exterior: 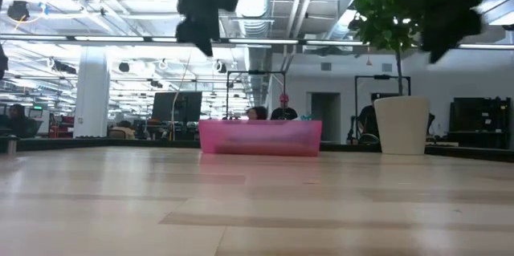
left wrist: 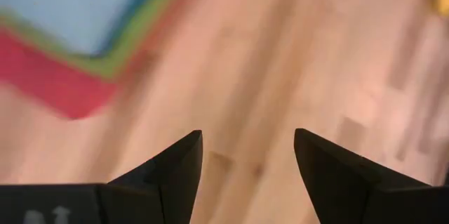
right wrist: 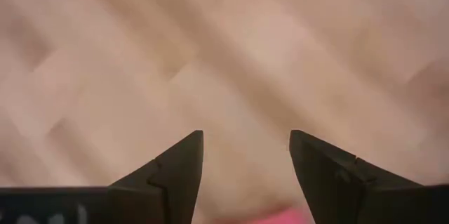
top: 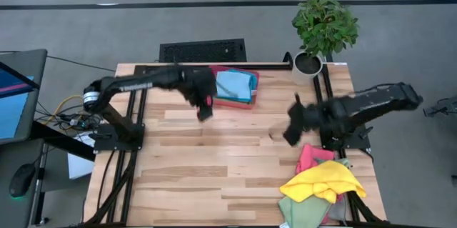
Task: Fold microfiber towels
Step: Fold the yellow microfiber cloth
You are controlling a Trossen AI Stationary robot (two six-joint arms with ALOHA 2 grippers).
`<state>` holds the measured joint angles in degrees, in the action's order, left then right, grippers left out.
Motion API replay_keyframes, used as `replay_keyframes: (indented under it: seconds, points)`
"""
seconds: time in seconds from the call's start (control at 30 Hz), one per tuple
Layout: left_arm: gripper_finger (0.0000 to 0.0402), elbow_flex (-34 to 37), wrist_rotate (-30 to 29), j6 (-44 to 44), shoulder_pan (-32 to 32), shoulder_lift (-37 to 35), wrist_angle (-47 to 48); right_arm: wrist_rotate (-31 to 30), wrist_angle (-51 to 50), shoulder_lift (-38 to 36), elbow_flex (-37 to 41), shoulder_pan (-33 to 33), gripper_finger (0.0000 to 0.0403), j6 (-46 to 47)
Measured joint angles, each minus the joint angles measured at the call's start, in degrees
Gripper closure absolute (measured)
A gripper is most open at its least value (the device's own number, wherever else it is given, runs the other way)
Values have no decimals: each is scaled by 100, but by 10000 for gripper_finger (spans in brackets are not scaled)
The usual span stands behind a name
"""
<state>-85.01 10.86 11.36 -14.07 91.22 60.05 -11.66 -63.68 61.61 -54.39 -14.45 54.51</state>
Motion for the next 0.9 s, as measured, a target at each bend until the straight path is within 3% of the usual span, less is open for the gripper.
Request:
replay_keyframes:
  seconds: [0.17, 0.33, 0.5, 0.7, 0.8, 0.9]
  points:
    - [184, 2, -751, 344, 1628, 17, -762, -337, 139, 22, 338, -2365, 163, 2083]
    - [184, 2, -1601, 290, 2858, 517, -2858, -306, 610, 693, 387, -3857, 163, 3032]
    - [184, 0, -1722, -118, 3504, 1428, -4997, 43, 740, 1302, 285, -4433, 163, 3429]
    - [184, -12, -1964, -423, 3605, 2726, -7089, 309, 699, 1775, 31, -4669, 163, 3514]
    - [184, -314, -1976, -585, 3547, 3405, -7470, 313, 697, 1879, -101, -4757, 163, 3579]
    - [184, -931, -2042, -728, 3493, 3995, -7228, 271, 645, 1913, -238, -4826, 163, 3816]
